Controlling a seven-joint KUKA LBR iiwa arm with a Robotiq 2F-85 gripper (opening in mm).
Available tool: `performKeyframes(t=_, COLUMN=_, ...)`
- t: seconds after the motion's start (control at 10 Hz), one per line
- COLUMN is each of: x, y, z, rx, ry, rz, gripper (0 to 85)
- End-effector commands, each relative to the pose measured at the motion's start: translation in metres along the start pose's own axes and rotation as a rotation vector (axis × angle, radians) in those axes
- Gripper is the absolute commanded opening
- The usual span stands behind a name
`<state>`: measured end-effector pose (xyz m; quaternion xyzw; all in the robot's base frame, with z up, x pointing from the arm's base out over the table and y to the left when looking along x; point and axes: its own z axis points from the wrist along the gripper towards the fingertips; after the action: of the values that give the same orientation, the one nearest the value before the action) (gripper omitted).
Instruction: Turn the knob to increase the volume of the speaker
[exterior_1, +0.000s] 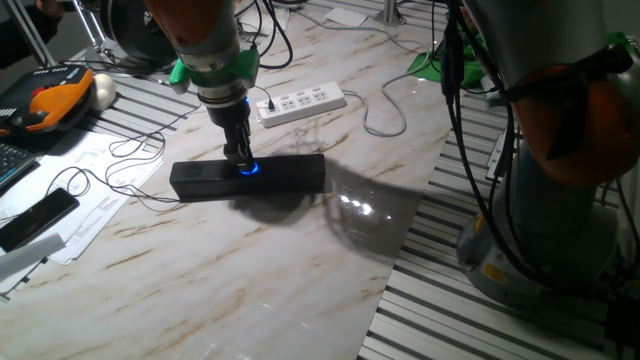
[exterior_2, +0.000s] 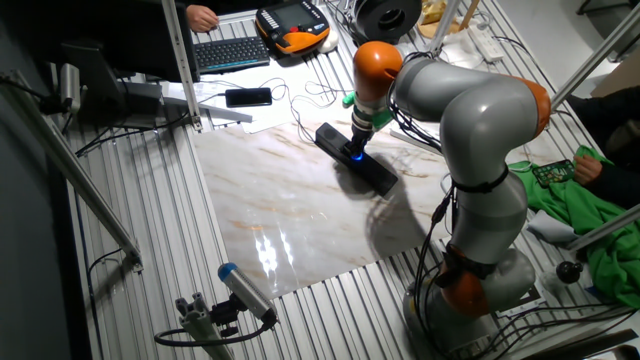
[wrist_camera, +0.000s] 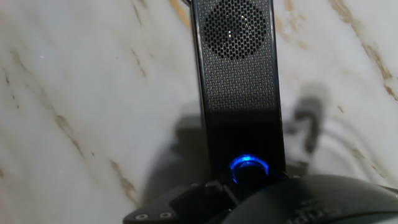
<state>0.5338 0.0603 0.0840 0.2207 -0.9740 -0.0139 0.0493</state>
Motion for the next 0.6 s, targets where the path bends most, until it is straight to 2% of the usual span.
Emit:
performKeyframes(t=0.0, x=0.0002, y=0.0002, z=0.0002, rx=-0.001, ry=0.000, rz=0.000, gripper=34.0)
performKeyframes(t=0.3, x=-0.0004, y=0.0004, z=0.0006, rx=0.003, ry=0.003, rz=0.000, gripper=34.0)
performKeyframes(t=0.4, x=-0.0006, y=0.0003, z=0.0007, rx=0.002, ry=0.005, rz=0.000, gripper=17.0)
performKeyframes(t=0.5, x=-0.0008, y=0.0002, z=0.0009, rx=0.002, ry=0.005, rz=0.000, gripper=17.0)
